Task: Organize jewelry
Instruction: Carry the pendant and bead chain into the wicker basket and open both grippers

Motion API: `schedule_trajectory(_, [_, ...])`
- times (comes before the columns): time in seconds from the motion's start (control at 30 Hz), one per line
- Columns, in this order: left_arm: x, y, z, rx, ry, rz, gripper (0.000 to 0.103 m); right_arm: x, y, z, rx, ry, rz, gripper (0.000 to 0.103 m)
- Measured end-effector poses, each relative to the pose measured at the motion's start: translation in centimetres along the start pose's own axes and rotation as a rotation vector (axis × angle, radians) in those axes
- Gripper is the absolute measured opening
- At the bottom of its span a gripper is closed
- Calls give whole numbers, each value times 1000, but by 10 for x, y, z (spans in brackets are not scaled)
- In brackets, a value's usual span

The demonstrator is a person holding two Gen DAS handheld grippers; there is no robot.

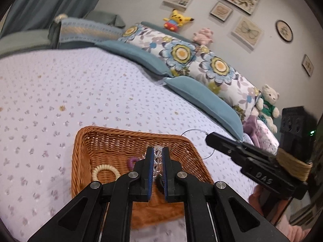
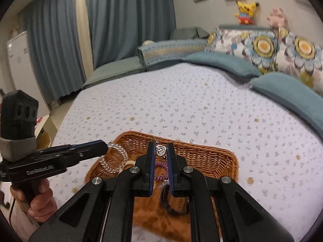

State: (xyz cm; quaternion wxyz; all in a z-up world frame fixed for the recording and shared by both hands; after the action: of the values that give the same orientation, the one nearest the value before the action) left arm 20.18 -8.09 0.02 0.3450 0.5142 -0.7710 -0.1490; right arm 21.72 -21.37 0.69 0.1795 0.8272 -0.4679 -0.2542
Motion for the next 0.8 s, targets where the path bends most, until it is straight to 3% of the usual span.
schedule_trajectory(0.2, [-13, -40, 0, -44, 5, -21, 8, 33, -42, 14, -64, -96, 16, 13])
schedule_trajectory(0.43, [-30, -80, 19, -111, 40, -52, 8, 57, -56, 39, -123, -145, 89, 13])
schedule_trajectory(0.8, [-44, -86, 26, -144, 59, -111, 11, 76, -56, 51, -151, -211, 86, 14])
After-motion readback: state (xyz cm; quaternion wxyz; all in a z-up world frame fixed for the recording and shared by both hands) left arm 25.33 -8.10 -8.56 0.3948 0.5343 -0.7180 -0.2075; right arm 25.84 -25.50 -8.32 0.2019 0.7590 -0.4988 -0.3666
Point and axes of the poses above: each gripper's, at about its wrist camera, not at the fingertips, and y roughly against the way its jaws point, x to its right, z to its underside, the point moved 6 cm from there along -y, roughly the way its jaws point, and after that the axes turned 10 degrees about -z, right-handed, at the moved point
